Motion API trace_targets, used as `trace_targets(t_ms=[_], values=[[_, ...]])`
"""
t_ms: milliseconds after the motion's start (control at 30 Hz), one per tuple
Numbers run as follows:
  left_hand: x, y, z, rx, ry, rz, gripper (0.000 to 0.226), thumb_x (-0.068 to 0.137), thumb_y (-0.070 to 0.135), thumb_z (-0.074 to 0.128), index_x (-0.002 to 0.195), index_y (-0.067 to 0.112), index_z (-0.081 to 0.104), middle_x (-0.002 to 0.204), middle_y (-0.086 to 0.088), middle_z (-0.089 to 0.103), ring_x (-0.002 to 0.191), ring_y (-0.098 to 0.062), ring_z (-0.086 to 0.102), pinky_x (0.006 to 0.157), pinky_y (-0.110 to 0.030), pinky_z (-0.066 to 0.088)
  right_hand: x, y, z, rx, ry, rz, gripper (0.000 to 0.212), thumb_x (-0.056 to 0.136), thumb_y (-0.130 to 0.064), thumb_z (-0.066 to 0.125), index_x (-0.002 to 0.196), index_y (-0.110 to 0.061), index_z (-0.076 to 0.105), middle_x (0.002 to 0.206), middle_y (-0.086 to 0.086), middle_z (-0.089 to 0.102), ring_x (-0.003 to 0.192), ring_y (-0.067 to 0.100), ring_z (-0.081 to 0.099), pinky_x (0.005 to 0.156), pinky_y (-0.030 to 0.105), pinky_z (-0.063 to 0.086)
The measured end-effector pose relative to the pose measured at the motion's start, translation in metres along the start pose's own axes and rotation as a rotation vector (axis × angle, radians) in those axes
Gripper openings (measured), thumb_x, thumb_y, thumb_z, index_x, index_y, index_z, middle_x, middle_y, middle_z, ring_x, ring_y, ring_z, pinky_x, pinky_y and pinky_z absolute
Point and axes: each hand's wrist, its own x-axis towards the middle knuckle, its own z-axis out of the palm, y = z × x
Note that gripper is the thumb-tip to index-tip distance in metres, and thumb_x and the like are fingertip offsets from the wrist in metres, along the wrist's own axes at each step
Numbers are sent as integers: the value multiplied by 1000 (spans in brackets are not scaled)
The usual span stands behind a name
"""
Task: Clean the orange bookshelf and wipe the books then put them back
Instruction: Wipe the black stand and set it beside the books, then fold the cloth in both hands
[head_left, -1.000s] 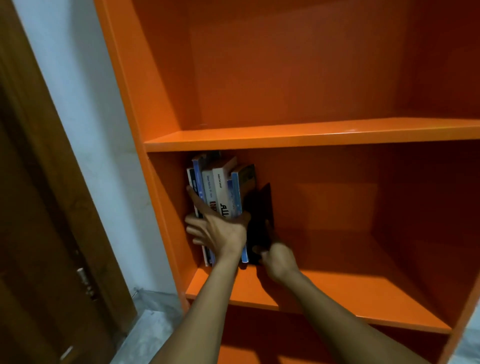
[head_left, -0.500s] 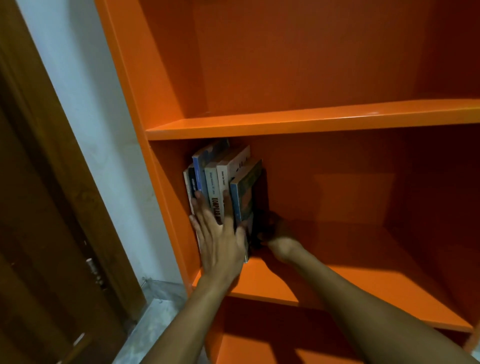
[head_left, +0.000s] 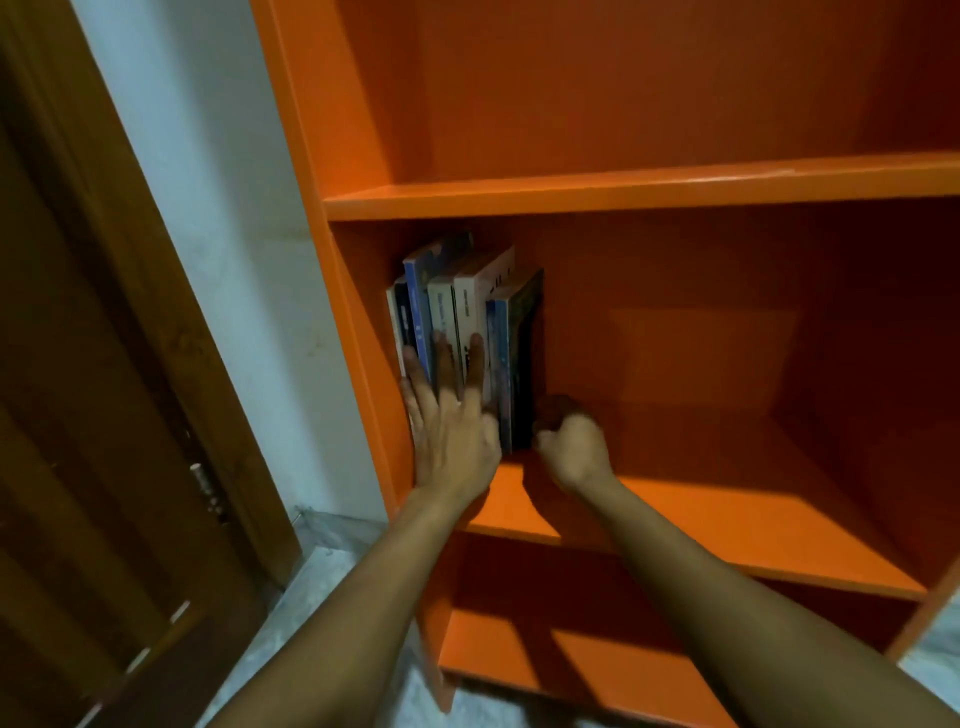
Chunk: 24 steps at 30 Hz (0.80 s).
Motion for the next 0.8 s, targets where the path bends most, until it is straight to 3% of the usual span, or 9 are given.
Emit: trace_targets(t_ms=[100,167,233,300,433,533,633,733,800], values=[[-28,-12,-15,-260,51,12,53,91,3,44,143,12,46,160,-14,27,153,-32,2,123,-55,10,-53,-7,12,222,118,-96,16,94,-12,55,102,-20,67,75,3,71,72,24,70,70,38,57],[-57,-20,-21,-358,146,14,47,87,-2,43,129,9,60,138,-12,52,138,-32,37,114,-45,34,-95,3,27,285,119,-169,14,94,-10,56,96,-19,66,56,-6,60,49,6,59,54,24,49],[-94,-22,-23,-416,179,27,42,84,-4,43,118,8,66,115,-11,58,109,-29,52,92,-37,45,-134,23,42,238,93,-201,15,93,-8,58,97,-18,68,50,-10,51,44,0,49,51,11,33],[-136,-24,-16,-454,102,28,39,84,-4,43,115,6,65,109,-12,57,101,-27,54,87,-32,45,-164,58,63,141,5,-184,16,92,-8,59,100,-17,69,59,-9,59,51,-1,49,57,16,35],[-226,-32,26,-473,-197,-116,47,81,-6,44,123,7,60,117,-13,55,105,-26,57,90,-28,45,-203,148,95,-68,-308,90,23,93,-11,54,113,-16,65,88,8,72,80,26,65,73,32,48],[-304,-37,65,-499,-526,-295,52,85,6,40,136,6,51,127,-17,54,114,-33,58,99,-40,49,-231,197,102,-175,-543,342,32,96,-17,54,128,-13,56,114,12,67,105,30,64,82,29,45],[-378,-33,87,-439,-896,-465,67,88,27,42,151,6,34,132,-23,52,118,-38,57,100,-49,47,-270,247,112,-346,-718,440,37,95,-24,58,126,-6,56,121,13,64,113,31,61,93,32,48],[-425,-12,90,-384,-1204,-704,68,94,18,52,156,15,23,146,-21,46,130,-36,49,109,-42,41,-316,294,119,-455,-842,534,38,88,-39,59,122,-21,55,124,3,62,112,25,59,97,35,48],[-450,5,93,-368,-1292,-832,64,97,14,50,155,16,25,148,-18,45,133,-34,48,109,-38,41,-340,319,123,-434,-836,596,39,85,-34,63,122,-23,53,122,4,58,120,28,53,102,37,42]])
